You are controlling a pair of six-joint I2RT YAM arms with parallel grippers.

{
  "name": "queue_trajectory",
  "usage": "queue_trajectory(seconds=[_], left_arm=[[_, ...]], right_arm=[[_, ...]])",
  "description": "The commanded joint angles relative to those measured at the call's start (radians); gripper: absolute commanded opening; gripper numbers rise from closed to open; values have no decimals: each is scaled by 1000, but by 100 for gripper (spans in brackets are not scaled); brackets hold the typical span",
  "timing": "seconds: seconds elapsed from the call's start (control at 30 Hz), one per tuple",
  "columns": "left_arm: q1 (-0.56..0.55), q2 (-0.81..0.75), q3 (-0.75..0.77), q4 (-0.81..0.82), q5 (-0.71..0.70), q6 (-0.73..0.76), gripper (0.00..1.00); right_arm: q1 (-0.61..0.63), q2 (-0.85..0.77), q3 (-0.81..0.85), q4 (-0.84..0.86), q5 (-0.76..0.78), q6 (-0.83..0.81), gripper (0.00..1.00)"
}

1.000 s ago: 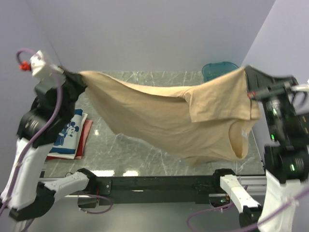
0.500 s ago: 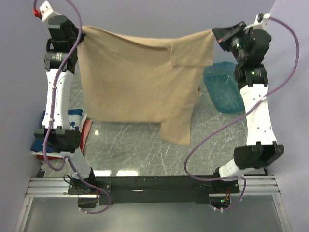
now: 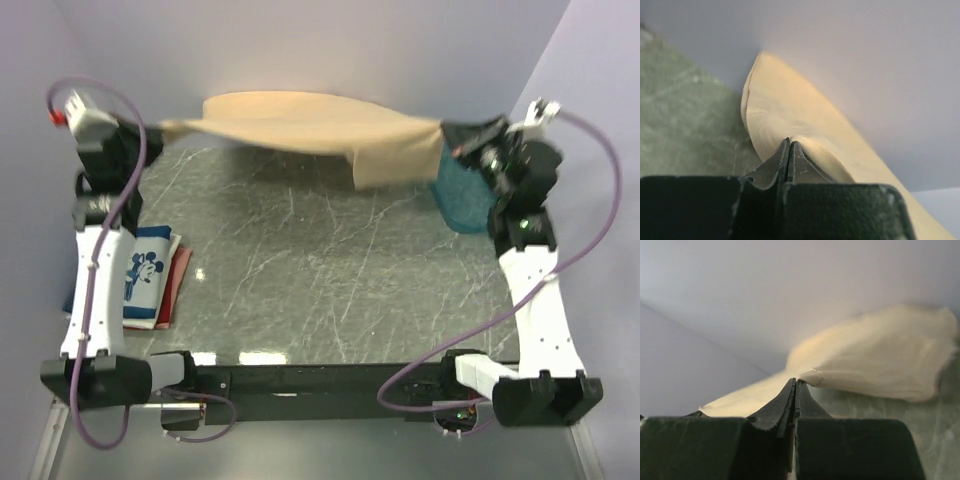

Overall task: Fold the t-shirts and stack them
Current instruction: Flatten the tshirt out

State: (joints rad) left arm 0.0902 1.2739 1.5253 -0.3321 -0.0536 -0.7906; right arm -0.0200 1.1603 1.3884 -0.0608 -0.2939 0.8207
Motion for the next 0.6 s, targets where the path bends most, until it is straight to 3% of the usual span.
queue_trajectory(seconds=[0.0,0.2,0.3,0.5,0.57], left_arm=[[6,-71,-323,54,61,-120,1],[5,-176,-796,166,89,-228,1],[5,-177,-931,217,71,-249,1],[3,-179,-1043,229,57,-259,1],[5,-221,-1065,206,14,-260,7]], right_arm=[[-14,-88,-302,1,-1,-20,0],[-43,-194,-769,47,21,-87,0],[-77,-146,-874,58,4,-113,0],[-118,-42,-936,46,-31,-183,0],[-121,-60,-959,49,-47,-176,2]])
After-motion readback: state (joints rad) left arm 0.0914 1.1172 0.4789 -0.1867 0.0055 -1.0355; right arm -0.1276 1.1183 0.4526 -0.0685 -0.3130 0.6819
